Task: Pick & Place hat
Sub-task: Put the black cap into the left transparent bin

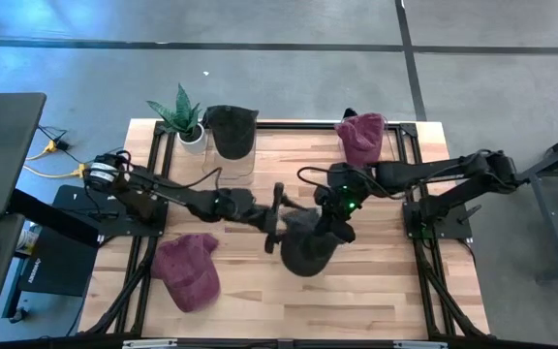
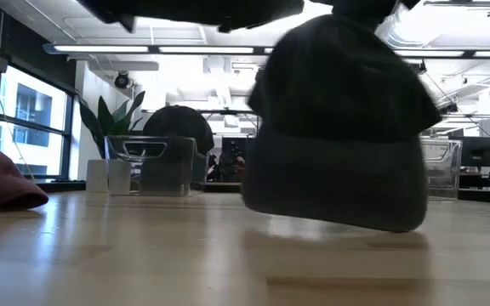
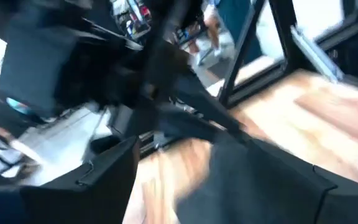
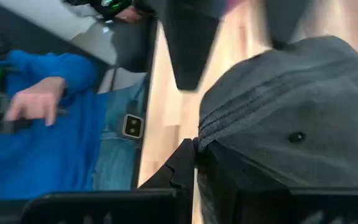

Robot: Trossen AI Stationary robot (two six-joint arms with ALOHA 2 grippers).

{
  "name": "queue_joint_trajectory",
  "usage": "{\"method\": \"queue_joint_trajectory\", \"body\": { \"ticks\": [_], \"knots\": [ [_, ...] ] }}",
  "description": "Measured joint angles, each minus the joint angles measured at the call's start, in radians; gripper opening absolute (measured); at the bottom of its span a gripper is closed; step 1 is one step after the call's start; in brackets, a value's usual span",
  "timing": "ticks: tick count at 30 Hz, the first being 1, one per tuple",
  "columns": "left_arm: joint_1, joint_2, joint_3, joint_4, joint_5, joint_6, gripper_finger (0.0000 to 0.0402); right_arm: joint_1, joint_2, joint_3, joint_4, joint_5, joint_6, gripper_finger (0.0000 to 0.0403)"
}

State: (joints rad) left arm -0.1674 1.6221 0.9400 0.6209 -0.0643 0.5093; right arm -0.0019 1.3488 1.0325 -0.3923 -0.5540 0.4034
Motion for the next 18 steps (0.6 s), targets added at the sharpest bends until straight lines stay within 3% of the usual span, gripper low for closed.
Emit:
{"method": "queue_joint_trajectory", "body": {
  "ticks": [3, 11, 15, 18],
  "knots": [
    [0.046, 0.034, 0.026, -0.059, 0.105, -0.092, 0.0301, -0.008, 0.018, 0.0, 0.05, -0.062, -0.024, 0.0023],
    [0.098, 0.063, 0.041, -0.169, 0.522, -0.211, 0.029, -0.017, 0.015, 0.0, 0.076, -0.104, -0.026, 0.0028],
    [0.096, 0.058, 0.045, -0.161, 0.6, -0.225, 0.0252, -0.018, 0.013, 0.0, 0.081, -0.114, -0.022, 0.0026],
    [0.096, 0.059, 0.044, -0.168, 0.576, -0.28, 0.0221, -0.018, 0.013, 0.0, 0.079, -0.111, -0.017, 0.003]
  ]
}}
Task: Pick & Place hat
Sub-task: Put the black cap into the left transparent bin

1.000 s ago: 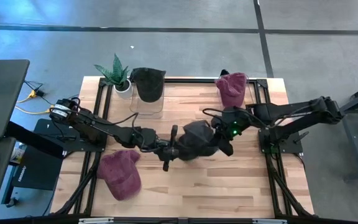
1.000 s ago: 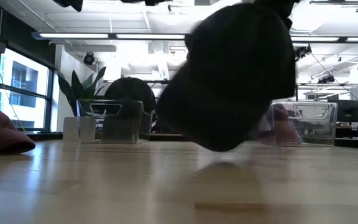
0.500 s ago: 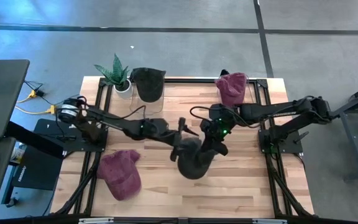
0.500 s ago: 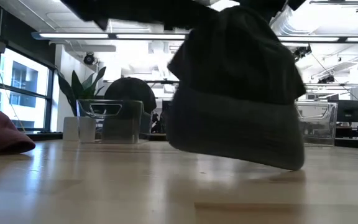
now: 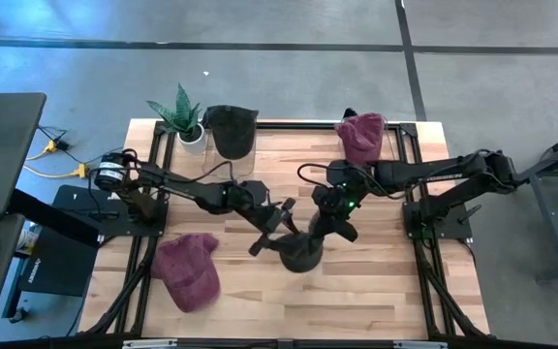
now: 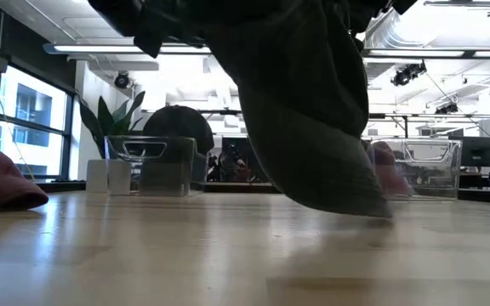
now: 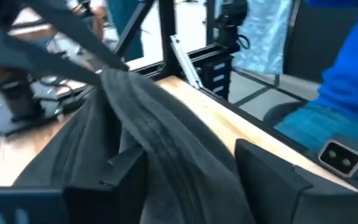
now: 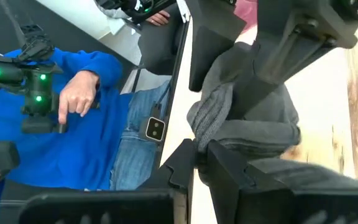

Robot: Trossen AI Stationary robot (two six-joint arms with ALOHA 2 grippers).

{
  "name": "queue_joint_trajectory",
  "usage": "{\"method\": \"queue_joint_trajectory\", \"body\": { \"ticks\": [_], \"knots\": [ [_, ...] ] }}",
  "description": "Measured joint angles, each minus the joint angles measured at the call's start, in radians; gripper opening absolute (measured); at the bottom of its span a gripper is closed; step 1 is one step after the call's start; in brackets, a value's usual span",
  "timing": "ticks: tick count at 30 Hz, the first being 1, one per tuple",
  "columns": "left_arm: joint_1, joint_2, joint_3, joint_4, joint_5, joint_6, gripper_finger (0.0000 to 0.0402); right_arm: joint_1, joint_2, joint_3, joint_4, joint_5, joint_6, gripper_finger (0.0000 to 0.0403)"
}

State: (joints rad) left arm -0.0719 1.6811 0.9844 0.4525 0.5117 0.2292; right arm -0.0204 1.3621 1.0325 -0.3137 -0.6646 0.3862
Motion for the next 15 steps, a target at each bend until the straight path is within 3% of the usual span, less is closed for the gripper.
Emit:
{"method": "queue_joint_trajectory", "body": {
  "ticks": [6, 10, 15],
  "knots": [
    [0.0, 0.0, 0.0, 0.009, -0.003, -0.131, 0.0168, 0.001, 0.0, 0.0, 0.018, 0.017, 0.016, 0.0029],
    [0.0, 0.0, 0.0, -0.009, 0.017, -0.134, 0.0127, 0.0, 0.0, 0.0, 0.023, 0.019, 0.013, 0.0026],
    [0.0, -0.012, -0.001, -0.049, 0.081, -0.033, 0.0028, 0.006, 0.0, 0.0, 0.023, 0.015, -0.04, 0.0063]
  ]
}}
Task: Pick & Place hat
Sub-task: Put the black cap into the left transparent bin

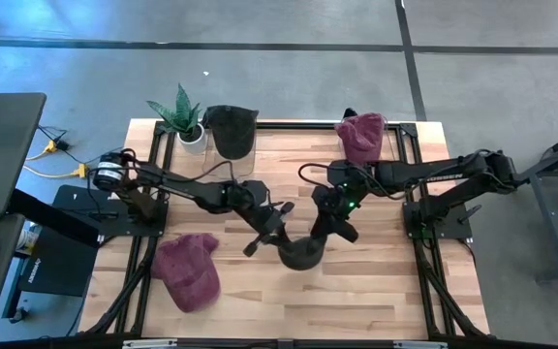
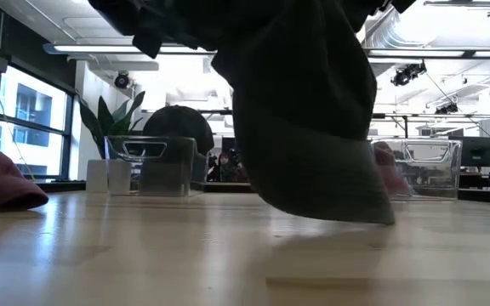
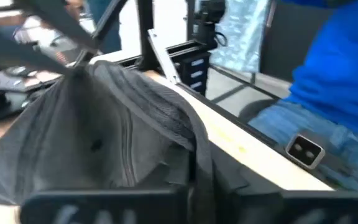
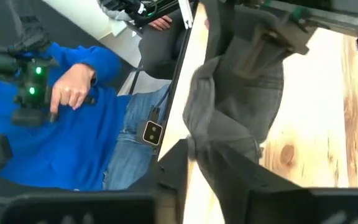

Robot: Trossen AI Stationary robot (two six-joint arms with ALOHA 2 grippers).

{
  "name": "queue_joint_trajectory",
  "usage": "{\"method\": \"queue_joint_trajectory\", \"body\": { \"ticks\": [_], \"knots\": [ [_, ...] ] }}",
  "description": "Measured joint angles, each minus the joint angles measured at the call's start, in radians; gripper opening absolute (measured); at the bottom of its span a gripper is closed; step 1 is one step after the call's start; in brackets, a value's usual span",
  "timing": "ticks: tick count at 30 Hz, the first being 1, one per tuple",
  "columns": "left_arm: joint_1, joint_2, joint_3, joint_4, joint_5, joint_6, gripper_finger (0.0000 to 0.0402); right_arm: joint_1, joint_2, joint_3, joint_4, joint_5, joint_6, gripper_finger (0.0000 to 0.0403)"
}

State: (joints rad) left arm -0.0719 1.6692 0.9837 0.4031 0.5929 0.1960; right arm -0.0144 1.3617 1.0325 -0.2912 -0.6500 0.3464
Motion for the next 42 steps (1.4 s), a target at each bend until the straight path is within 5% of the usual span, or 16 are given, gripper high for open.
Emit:
{"method": "queue_joint_trajectory", "body": {
  "ticks": [7, 12, 15, 20, 31, 42],
  "knots": [
    [0.0, -0.05, 0.0, -0.138, 0.009, 0.107, 0.0018, 0.003, 0.0, 0.001, -0.013, -0.006, -0.142, 0.0183],
    [0.0, -0.069, 0.0, -0.177, -0.015, 0.137, 0.0004, 0.046, 0.002, 0.001, -0.086, 0.251, -0.409, 0.026],
    [0.0, -0.07, 0.0, -0.175, -0.021, 0.14, 0.0007, 0.06, 0.007, 0.001, -0.092, 0.428, -0.515, 0.0285],
    [0.0, -0.07, 0.0, -0.175, -0.032, 0.14, 0.0007, 0.048, 0.04, 0.001, -0.072, 0.409, -0.596, 0.0293],
    [0.0, -0.103, 0.0, -0.279, -0.052, 0.141, 0.0007, 0.047, 0.105, 0.0, -0.094, -0.008, -0.449, 0.0236],
    [0.0, -0.167, 0.001, -0.291, 0.003, 0.167, 0.0007, 0.138, 0.005, 0.0, -0.09, -0.026, -0.388, 0.0038]
  ]
}}
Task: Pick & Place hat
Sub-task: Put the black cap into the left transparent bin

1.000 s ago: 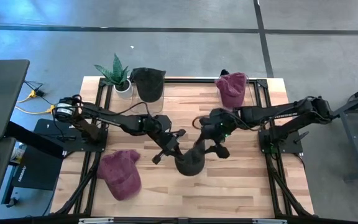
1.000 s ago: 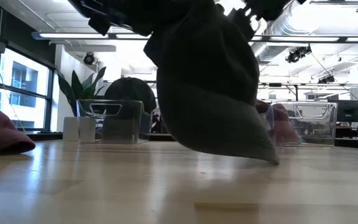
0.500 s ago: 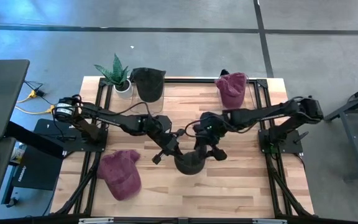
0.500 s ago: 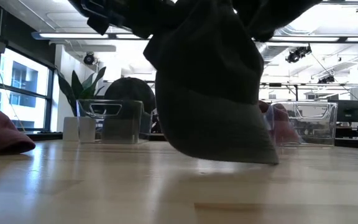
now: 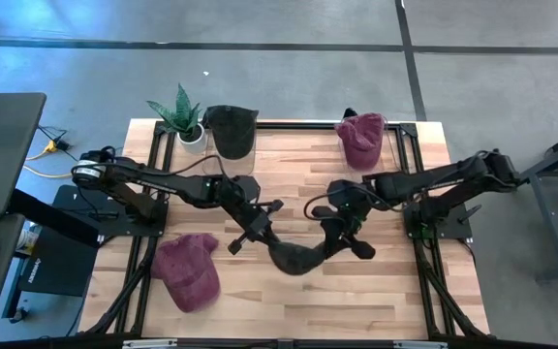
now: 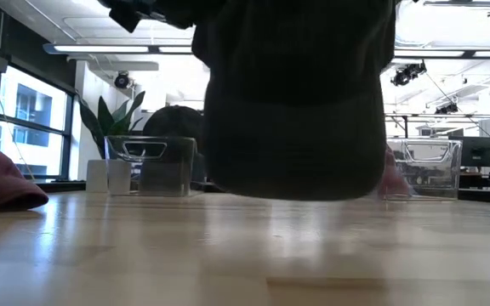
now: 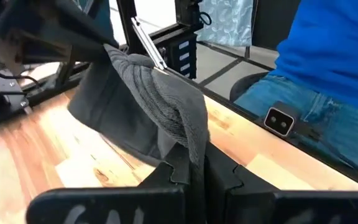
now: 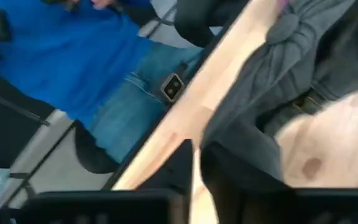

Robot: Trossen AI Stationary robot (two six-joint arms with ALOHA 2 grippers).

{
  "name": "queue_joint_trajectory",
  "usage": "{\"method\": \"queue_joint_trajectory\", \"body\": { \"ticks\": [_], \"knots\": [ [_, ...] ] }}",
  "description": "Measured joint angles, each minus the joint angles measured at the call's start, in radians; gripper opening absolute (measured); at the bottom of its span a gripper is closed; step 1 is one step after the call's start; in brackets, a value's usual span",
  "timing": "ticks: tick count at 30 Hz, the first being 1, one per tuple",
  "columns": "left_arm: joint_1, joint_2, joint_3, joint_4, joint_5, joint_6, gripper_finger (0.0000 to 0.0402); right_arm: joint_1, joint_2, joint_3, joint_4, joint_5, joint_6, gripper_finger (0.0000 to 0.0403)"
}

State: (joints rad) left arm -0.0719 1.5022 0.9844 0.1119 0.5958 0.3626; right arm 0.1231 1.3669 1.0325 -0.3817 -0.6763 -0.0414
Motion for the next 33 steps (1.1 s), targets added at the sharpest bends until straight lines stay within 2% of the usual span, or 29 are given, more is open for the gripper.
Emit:
{"method": "queue_joint_trajectory", "body": {
  "ticks": [2, 4, 7, 9, 11, 16, 18, 20, 22, 25, 32, 33],
  "knots": [
    [0.0, 0.001, 0.0, -0.002, 0.001, 0.0, 0.0007, 0.009, 0.003, 0.0, -0.003, 0.064, -0.001, 0.0011],
    [0.0, 0.001, 0.0, 0.001, 0.002, 0.0, 0.0007, 0.017, 0.003, 0.0, 0.003, 0.163, 0.015, 0.001],
    [0.0, 0.001, 0.0, -0.001, 0.001, 0.0, 0.0007, 0.024, 0.003, 0.0, 0.02, 0.319, 0.059, 0.005],
    [0.0, 0.001, 0.0, 0.0, 0.0, 0.0, 0.0007, 0.023, 0.015, 0.0, 0.036, 0.372, 0.059, 0.0089],
    [0.0, 0.001, 0.0, 0.0, -0.001, 0.0, 0.0007, 0.018, 0.032, 0.0, 0.039, 0.365, 0.052, 0.0133],
    [0.0, 0.001, 0.0, 0.002, -0.003, 0.01, 0.0007, 0.008, 0.108, 0.0, 0.088, 0.244, 0.006, 0.0229],
    [0.0, 0.001, 0.0, 0.0, -0.003, 0.01, 0.0007, 0.008, 0.133, 0.0, 0.099, 0.214, -0.039, 0.0251],
    [0.0, 0.001, 0.0, -0.011, -0.003, 0.01, 0.0007, 0.01, 0.146, 0.0, 0.085, 0.194, -0.06, 0.0257],
    [0.0, 0.001, 0.0, -0.025, -0.003, 0.01, 0.0007, 0.015, 0.144, 0.0, 0.056, 0.181, -0.049, 0.0246],
    [0.0, 0.001, 0.0, -0.04, -0.003, 0.01, 0.0007, 0.021, 0.126, 0.0, 0.026, 0.137, -0.01, 0.02],
    [0.0, 0.002, 0.0, -0.02, 0.026, 0.008, 0.0008, 0.062, 0.095, 0.0, 0.067, 0.12, 0.015, 0.003],
    [0.0, 0.002, 0.0, -0.007, 0.026, 0.008, 0.0009, 0.065, 0.095, 0.0, 0.065, 0.124, 0.015, 0.0015]
  ]
}}
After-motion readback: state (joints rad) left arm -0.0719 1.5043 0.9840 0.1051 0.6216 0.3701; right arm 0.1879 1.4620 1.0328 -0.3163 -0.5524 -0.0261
